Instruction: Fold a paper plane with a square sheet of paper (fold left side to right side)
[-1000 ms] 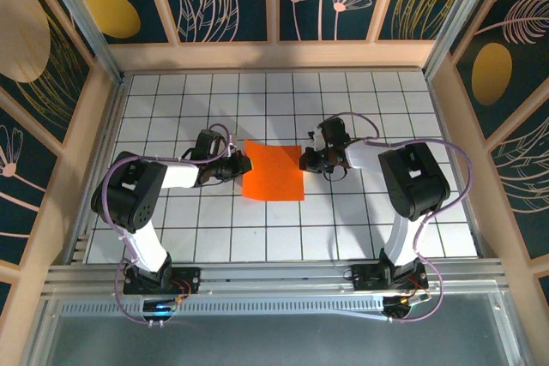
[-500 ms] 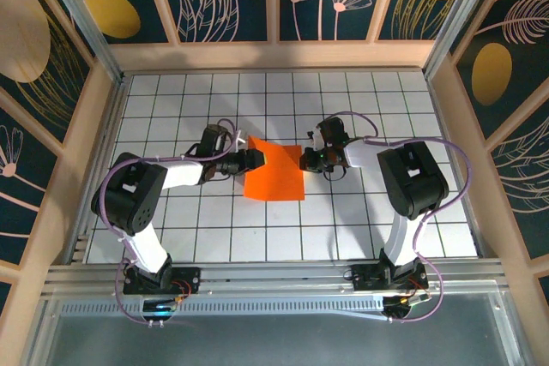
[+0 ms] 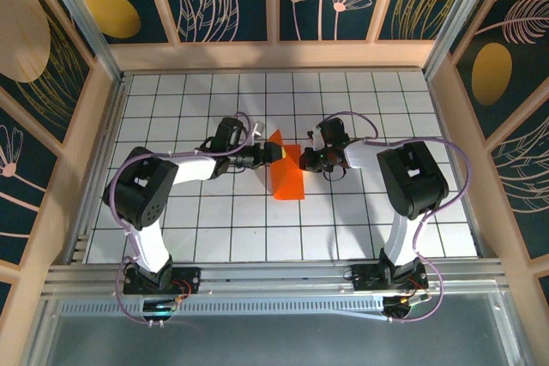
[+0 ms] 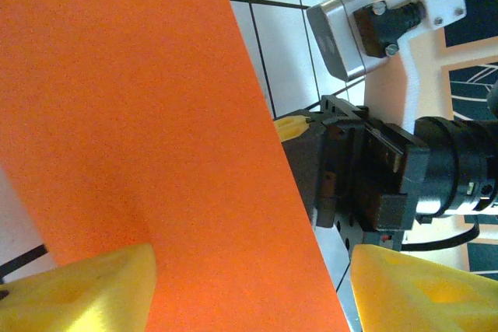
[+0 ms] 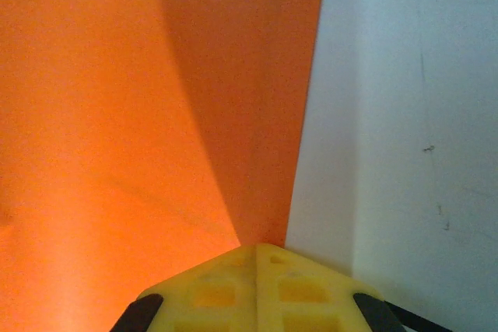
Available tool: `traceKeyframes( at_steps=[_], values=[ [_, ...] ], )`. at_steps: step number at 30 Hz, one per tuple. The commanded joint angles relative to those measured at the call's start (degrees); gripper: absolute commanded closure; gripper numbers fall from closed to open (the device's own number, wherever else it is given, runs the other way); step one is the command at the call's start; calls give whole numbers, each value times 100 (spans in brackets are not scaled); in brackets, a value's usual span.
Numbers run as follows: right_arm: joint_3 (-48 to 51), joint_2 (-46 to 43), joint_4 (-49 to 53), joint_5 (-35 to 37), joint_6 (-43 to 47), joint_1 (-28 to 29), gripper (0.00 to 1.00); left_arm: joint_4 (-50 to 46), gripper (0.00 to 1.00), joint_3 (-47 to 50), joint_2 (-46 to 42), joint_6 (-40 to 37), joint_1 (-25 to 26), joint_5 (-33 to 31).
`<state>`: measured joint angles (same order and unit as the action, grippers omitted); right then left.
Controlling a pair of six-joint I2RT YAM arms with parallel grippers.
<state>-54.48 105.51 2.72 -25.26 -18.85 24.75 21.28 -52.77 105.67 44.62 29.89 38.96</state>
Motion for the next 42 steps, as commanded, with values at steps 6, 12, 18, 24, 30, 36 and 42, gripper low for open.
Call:
traceKeyframes(
  at_steps=[6, 12, 18, 24, 30, 36, 42],
  values=[
    [198, -86, -172, -52, -85, 30, 95, 143, 35, -197, 287, 62, 105, 40],
    [236, -254, -280, -67, -123, 22, 95, -30, 47, -190, 384, -28, 109, -75],
    [270, -628, -264, 98, -136, -64, 93, -146, 58, -224, 393, -83, 113, -204],
    [618, -1248, -462, -283, -213, -376, 67, -168, 65, -245, 411, -77, 111, -248],
    [931, -1387, -963, -1202, -554, -464, 46, -169, 82, -250, 428, -63, 113, -277],
    [1108, -1161, -1738, -1675, -1065, -367, 41, -180, 91, -233, 419, -67, 116, -300],
    [878, -734, -1905, -1839, -1195, -164, 42, -191, 92, -216, 402, -63, 120, -300]
  ],
)
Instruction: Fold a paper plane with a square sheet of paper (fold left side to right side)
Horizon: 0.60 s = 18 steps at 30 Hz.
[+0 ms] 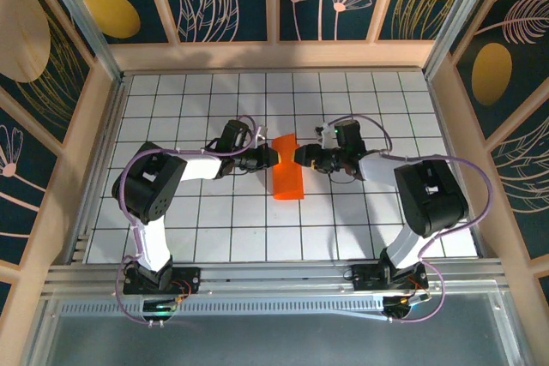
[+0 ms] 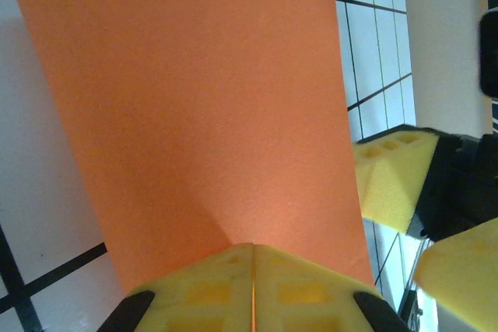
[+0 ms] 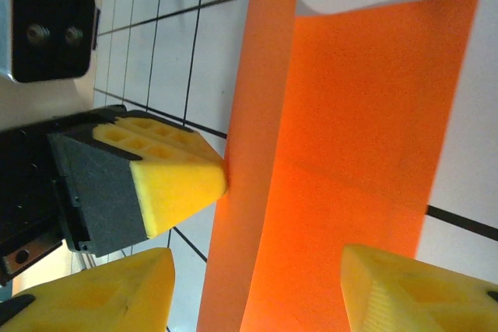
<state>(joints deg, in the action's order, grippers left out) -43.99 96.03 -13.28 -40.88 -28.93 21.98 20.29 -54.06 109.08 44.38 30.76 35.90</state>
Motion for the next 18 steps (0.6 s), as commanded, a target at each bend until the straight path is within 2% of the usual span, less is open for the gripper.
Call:
traceKeyframes(
  at_steps=[1, 5, 10, 11, 14, 18],
  values=[
    [-197, 259, -315, -275, -207, 138, 43, -87, 92, -87, 61, -44, 31, -3],
    [-201, 368, -511, -261, -392, 194, 52, -97, 92, -87, 35, -43, 26, 5],
    [-119, 407, -670, -292, -513, 237, 75, -163, 90, -52, -194, -65, 34, -92],
    [-97, 392, -622, -214, -496, 246, 83, -203, 88, -52, -251, -75, 35, -127],
    [-91, 377, -482, -24, -443, 237, 93, -245, 78, 1, -462, -79, 35, -252],
    [-145, 430, -231, 169, -382, 241, 100, -379, 61, 132, -845, -111, 34, -633]
  ],
)
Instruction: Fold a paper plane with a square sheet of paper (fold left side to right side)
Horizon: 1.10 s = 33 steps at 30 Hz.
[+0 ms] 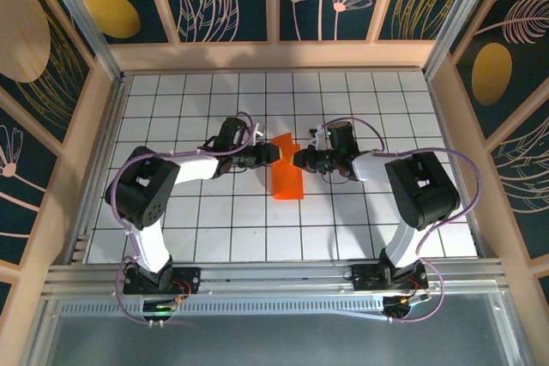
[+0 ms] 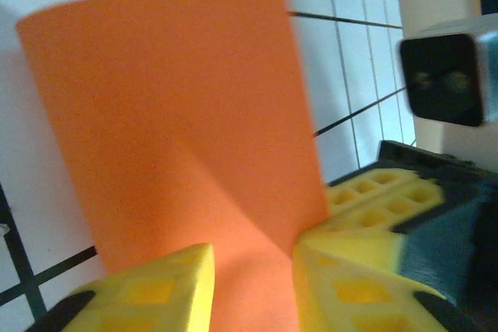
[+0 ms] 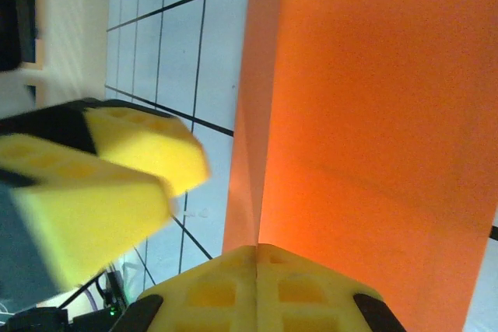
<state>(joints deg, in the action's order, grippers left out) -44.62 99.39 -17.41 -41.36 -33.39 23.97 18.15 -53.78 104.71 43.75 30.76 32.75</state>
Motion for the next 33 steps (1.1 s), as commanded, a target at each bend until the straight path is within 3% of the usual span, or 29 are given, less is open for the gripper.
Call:
traceKeyframes(
  at_steps=[1, 5, 11, 20, 30, 33],
  values=[
    [-93, 107, 233, 255, 76, 44, 100, -233, 59, 139, -486, -70, 32, -435],
    [-117, 144, 415, 433, 122, 47, 100, -571, 45, 291, -797, -143, 33, -935],
    [-148, 195, 568, 596, 182, 95, 100, -588, 40, 375, -496, -85, 31, -886],
    [-192, 204, 637, 682, 226, 142, 100, -532, 38, 167, -19, -51, 173, -750],
    [-181, 194, 702, 761, 262, 153, 100, -550, 43, 9, 358, 66, 289, -845],
    [-178, 181, 708, 787, 276, 161, 94, -591, 45, -35, 441, 74, 327, -923]
  ],
)
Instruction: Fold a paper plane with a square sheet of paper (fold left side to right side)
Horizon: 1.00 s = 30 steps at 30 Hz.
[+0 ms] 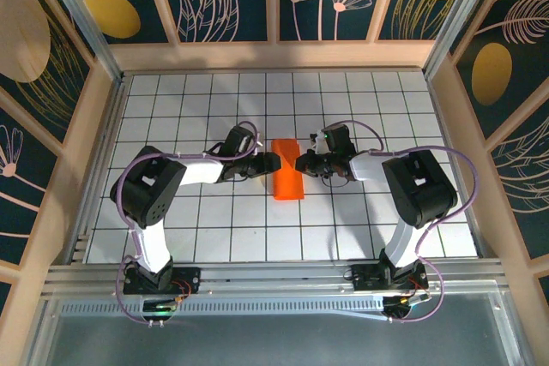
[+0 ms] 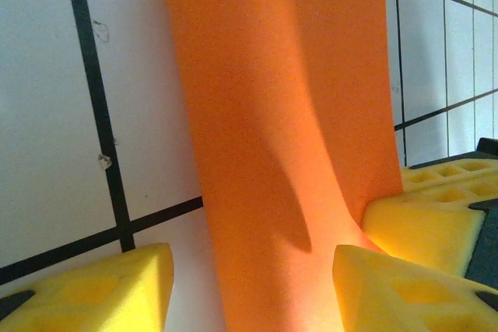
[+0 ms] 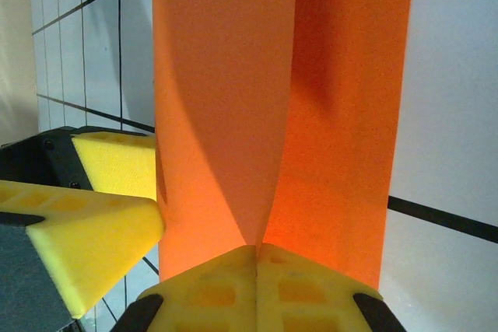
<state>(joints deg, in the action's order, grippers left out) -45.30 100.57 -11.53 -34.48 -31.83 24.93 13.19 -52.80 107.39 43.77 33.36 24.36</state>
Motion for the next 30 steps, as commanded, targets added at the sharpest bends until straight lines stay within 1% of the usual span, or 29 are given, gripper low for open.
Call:
traceKeyframes(
  at_steps=[1, 5, 8, 10, 15, 19, 25, 30],
  values=[
    [-103, 52, 125, 107, 123, 66, 92, -121, 46, -145, 207, 70, 81, -117],
    [-102, -6, 133, 151, 134, 74, 86, -328, 50, -243, 346, 2, 153, -274],
    [-84, -70, 159, 202, 158, 74, 81, -578, 51, -258, 448, -107, 215, -466],
    [-71, -162, 243, 335, 201, 78, 78, -771, 51, -460, 520, -194, 245, -606],
    [96, -616, 506, 949, 342, 23, 66, -978, 52, -526, 642, -323, 322, -740],
    [270, -1121, 732, 1652, 440, -89, 55, -1091, 51, -594, 759, -420, 372, -753],
    [530, -1778, 750, 2096, 432, -326, 53, -1417, 50, -841, 982, -604, 434, -801],
    [645, -2024, 753, 2268, 406, -427, 51, -1674, 49, -1033, 1185, -685, 467, -870]
  ],
)
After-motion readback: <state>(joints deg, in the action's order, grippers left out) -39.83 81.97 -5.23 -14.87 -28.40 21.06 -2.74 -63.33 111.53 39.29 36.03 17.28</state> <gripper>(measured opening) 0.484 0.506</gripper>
